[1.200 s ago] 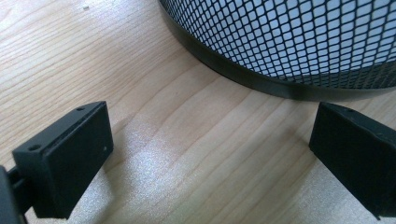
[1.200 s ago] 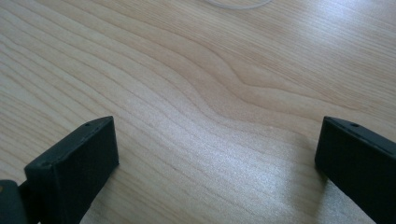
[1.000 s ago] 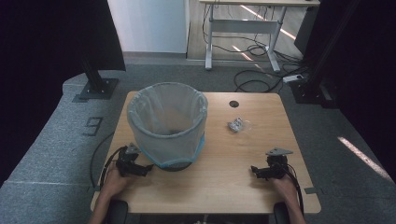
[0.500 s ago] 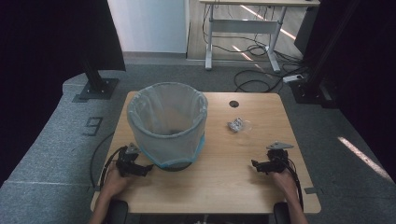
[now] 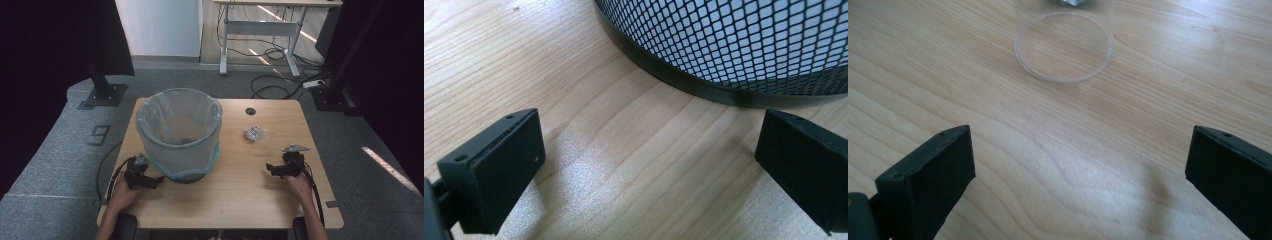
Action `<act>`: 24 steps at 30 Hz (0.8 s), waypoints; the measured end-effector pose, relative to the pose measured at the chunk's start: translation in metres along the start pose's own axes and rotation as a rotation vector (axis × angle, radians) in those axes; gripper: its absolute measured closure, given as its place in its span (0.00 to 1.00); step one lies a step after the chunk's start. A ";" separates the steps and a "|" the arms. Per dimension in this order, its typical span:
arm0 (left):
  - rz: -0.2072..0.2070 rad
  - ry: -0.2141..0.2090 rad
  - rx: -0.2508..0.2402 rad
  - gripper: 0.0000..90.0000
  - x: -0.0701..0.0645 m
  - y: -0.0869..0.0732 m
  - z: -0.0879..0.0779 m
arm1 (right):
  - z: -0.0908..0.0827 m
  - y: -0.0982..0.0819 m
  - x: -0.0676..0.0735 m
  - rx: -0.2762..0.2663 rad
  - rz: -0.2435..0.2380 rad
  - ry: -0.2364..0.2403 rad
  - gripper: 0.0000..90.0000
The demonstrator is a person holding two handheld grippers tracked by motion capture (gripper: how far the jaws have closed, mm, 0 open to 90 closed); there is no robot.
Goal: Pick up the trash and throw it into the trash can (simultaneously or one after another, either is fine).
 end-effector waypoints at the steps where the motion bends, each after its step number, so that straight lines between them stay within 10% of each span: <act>1: -0.001 0.000 0.000 0.00 0.000 0.000 0.000 | 0.001 0.002 0.001 0.003 0.004 0.007 0.00; 24: -0.003 0.000 -0.002 0.00 0.000 0.000 0.000 | 0.030 0.042 0.006 0.025 0.004 0.006 0.00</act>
Point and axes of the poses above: each handheld gripper's, and its own axes: z roughly forward along the jaws, y roughly out of its top, x roughly to its left, the point moved 10 cm from there along z, roughly forward along the jaws, and after that the axes turned 11 degrees about x, right-handed, at the moved point
